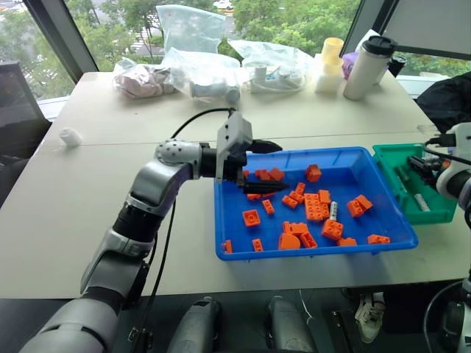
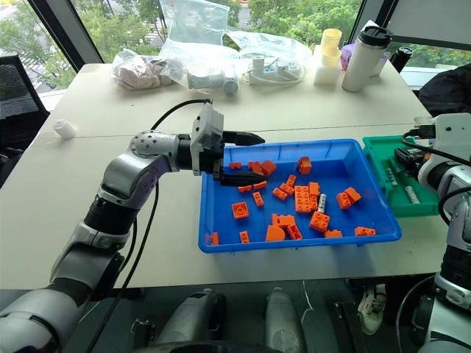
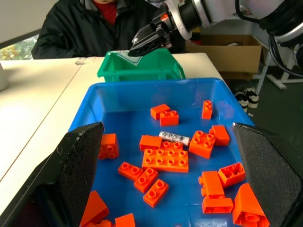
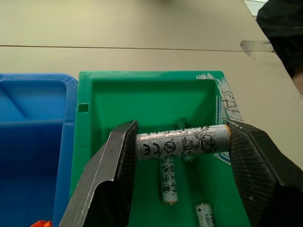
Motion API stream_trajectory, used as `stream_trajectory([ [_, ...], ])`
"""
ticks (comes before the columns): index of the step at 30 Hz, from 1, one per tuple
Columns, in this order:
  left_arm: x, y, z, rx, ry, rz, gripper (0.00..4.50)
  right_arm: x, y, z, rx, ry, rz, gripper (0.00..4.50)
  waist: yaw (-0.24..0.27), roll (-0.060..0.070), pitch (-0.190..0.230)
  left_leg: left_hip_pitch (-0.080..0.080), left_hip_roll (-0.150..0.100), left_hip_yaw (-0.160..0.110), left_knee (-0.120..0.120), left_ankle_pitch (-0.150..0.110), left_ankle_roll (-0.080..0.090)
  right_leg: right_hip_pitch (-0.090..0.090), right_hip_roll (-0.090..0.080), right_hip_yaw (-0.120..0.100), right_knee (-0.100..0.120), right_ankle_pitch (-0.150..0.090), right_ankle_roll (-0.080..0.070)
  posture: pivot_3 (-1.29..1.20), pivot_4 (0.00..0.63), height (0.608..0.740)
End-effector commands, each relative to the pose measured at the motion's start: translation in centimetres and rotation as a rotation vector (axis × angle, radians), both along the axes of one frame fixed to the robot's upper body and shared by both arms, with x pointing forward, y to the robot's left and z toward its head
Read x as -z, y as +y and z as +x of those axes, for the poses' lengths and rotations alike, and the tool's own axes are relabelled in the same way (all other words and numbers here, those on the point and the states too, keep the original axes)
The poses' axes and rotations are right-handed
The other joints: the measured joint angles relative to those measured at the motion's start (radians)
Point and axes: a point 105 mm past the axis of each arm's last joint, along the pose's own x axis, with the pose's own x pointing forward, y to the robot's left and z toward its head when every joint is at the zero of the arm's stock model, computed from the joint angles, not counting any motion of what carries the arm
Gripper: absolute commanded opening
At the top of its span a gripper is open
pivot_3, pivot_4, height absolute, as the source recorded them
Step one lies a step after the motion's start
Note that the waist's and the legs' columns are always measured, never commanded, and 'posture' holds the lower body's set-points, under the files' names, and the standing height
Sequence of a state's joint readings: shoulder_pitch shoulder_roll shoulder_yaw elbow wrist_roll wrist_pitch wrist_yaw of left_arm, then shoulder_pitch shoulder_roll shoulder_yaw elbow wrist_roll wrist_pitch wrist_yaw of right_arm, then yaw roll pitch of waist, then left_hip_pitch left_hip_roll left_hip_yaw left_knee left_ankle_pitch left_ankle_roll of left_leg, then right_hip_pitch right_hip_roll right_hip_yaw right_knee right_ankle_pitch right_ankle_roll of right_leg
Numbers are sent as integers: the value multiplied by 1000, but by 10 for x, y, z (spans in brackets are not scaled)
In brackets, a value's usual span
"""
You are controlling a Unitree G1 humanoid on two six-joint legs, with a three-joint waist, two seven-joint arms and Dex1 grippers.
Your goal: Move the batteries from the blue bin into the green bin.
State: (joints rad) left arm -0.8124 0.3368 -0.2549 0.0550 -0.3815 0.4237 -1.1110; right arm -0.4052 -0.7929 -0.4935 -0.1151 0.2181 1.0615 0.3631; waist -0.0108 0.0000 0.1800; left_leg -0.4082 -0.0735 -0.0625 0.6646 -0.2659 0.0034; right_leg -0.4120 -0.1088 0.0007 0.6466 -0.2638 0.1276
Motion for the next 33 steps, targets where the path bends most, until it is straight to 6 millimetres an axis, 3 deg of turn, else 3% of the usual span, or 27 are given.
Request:
stream_trajectory([
  [1, -5, 1, -7, 19, -49, -2, 4500, -12, -8, -1, 29, -28, -52, 3246, 0, 0, 0, 0, 0, 0, 0, 0, 0, 0, 0, 0, 0, 0, 0, 0, 150, 740],
  [4, -3, 3, -9, 17, -46, 4, 4500, -12, -10, 0, 34, -30, -52, 4439, 0, 0, 0, 0, 0, 0, 0, 0, 0, 0, 0, 0, 0, 0, 0, 0, 150, 740],
  [9, 0, 10, -10, 0, -45, 19, 4500, -30, -1, 5, -38, -93, -73, 4439, 0, 0, 0, 0, 0, 0, 0, 0, -1, 0, 0, 0, 0, 0, 0, 0, 150, 740],
  [11, 1, 13, -12, 0, -54, 38, 4500, -38, 16, 8, -166, -105, -105, 4439, 0, 0, 0, 0, 0, 0, 0, 0, -1, 0, 0, 0, 0, 0, 0, 0, 150, 740],
  [16, 4, 28, -21, 13, -79, 114, 4500, -36, 68, 1, -573, -20, -211, 4439, -1, 0, 0, 0, 1, 0, 0, -1, 2, 0, 1, 0, -1, 0, 0, 0, 150, 740],
  [22, 12, 47, -31, 11, -113, 232, 4500, -1, 101, -20, -927, 228, -253, 4439, 1, 0, 0, 0, 1, 0, 0, -1, 2, 1, 1, 0, -1, 0, 0, 0, 150, 740],
  [25, 12, 49, -35, 5, -117, 242, 4500, 19, 104, -19, -994, 314, -301, 4439, 2, -1, 1, 0, 1, 0, 1, -1, 2, 1, 1, 0, -2, 0, 0, 0, 150, 740],
  [33, 12, 48, -37, -29, -107, 226, 4500, 42, 105, -10, -1053, 391, -374, 4439, 0, -1, 1, 0, 1, 0, 1, -1, 1, 1, 1, 0, -2, 0, 0, 0, 150, 740],
])
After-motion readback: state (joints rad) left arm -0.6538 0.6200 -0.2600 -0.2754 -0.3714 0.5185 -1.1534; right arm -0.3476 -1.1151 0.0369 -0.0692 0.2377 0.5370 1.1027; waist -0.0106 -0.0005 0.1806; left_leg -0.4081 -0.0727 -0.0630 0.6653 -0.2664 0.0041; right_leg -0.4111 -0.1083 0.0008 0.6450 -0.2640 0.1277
